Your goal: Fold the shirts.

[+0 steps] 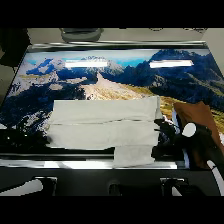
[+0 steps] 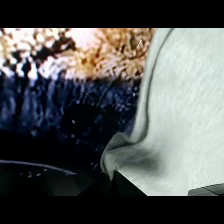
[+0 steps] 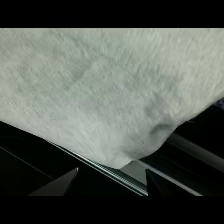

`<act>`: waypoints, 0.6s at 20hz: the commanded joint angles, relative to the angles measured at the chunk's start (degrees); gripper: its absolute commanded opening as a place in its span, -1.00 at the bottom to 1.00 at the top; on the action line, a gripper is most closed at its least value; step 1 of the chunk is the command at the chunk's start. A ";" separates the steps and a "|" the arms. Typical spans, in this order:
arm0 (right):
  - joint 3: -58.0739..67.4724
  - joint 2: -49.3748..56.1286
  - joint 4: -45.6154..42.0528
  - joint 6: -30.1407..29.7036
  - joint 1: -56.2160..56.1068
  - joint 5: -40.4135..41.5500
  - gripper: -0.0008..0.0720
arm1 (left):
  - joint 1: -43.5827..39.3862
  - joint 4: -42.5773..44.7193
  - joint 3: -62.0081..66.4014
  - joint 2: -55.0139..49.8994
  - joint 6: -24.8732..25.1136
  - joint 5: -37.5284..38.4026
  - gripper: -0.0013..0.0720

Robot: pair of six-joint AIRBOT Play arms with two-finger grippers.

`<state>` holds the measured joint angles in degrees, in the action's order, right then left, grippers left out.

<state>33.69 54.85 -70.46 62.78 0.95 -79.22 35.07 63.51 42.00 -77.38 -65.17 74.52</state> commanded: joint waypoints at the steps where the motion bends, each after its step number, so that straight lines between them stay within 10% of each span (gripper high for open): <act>1: -6.10 -1.57 -0.26 1.86 -0.02 3.61 0.45 | 0.07 -0.83 0.04 0.07 0.68 0.94 -0.88; 8: -9.81 -1.57 7.41 5.46 -0.09 13.49 0.36 | 0.07 -2.73 0.07 -0.04 0.72 0.57 -0.88; 12: -9.90 -1.57 8.37 6.14 -0.09 10.10 -0.32 | 0.07 -2.71 0.07 -0.04 0.74 0.33 -0.88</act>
<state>24.29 53.32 -64.18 68.20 0.93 -68.36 35.14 60.93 42.00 -77.38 -64.49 75.02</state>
